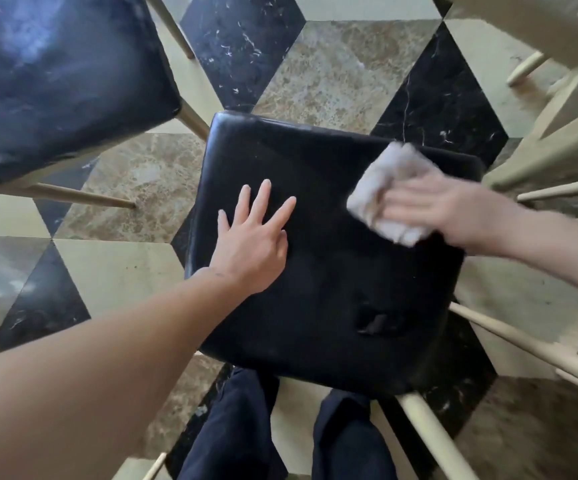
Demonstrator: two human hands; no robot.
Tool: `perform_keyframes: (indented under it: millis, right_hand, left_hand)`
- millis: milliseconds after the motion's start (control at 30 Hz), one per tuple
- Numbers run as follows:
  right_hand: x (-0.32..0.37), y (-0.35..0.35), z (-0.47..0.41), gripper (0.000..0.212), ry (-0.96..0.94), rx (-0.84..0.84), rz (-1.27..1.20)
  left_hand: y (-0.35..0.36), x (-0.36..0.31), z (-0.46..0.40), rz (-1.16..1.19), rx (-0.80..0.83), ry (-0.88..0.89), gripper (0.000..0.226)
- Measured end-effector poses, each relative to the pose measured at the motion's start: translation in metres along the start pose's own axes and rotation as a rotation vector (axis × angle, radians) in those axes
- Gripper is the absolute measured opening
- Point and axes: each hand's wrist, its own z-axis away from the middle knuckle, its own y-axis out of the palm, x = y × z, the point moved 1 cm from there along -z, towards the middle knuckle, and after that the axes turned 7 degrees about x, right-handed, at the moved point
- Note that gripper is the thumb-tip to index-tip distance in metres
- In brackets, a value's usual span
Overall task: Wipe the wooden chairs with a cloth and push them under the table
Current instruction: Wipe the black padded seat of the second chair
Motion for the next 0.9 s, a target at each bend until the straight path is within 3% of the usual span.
perform_keyframes:
  millis: [100, 167, 233, 333, 467, 533, 600, 767, 900]
  right_hand:
    - [-0.019, -0.005, -0.001, 0.083, 0.423, -0.086, -0.182]
    - [-0.004, 0.002, -0.013, 0.084, 0.658, -0.182, -0.292]
    - [0.027, 0.015, -0.021, 0.082, 0.723, -0.292, -0.317]
    - [0.072, 0.045, -0.015, 0.071, 0.590, -0.326, -0.335]
    - [0.116, 0.085, 0.025, 0.057, 0.165, -0.247, -0.368]
    - [0.126, 0.108, 0.058, 0.056, -0.084, -0.191, -0.290]
    - [0.130, 0.129, 0.095, 0.040, -0.258, -0.056, -0.114]
    - [0.107, 0.127, 0.124, 0.027, -0.459, 0.035, 0.038]
    - [0.054, 0.093, 0.110, 0.034, -0.394, -0.054, 0.152]
  left_hand:
    - [0.004, -0.008, 0.002, -0.022, 0.035, -0.026, 0.061]
    - [0.006, -0.018, 0.005, -0.025, 0.057, -0.054, 0.063]
    - [0.009, -0.033, 0.007, -0.016, 0.067, -0.080, 0.065]
    - [0.012, -0.055, 0.009, 0.029, 0.061, -0.086, 0.068]
    - [0.014, -0.065, 0.006, 0.030, 0.067, -0.096, 0.076]
    - [0.014, -0.065, 0.005, 0.023, 0.077, -0.113, 0.080]
    - [0.015, -0.066, 0.003, 0.018, 0.085, -0.116, 0.074]
    - [0.017, -0.070, -0.001, 0.016, 0.103, -0.137, 0.060]
    - [0.019, -0.072, -0.005, -0.024, 0.117, -0.130, 0.062]
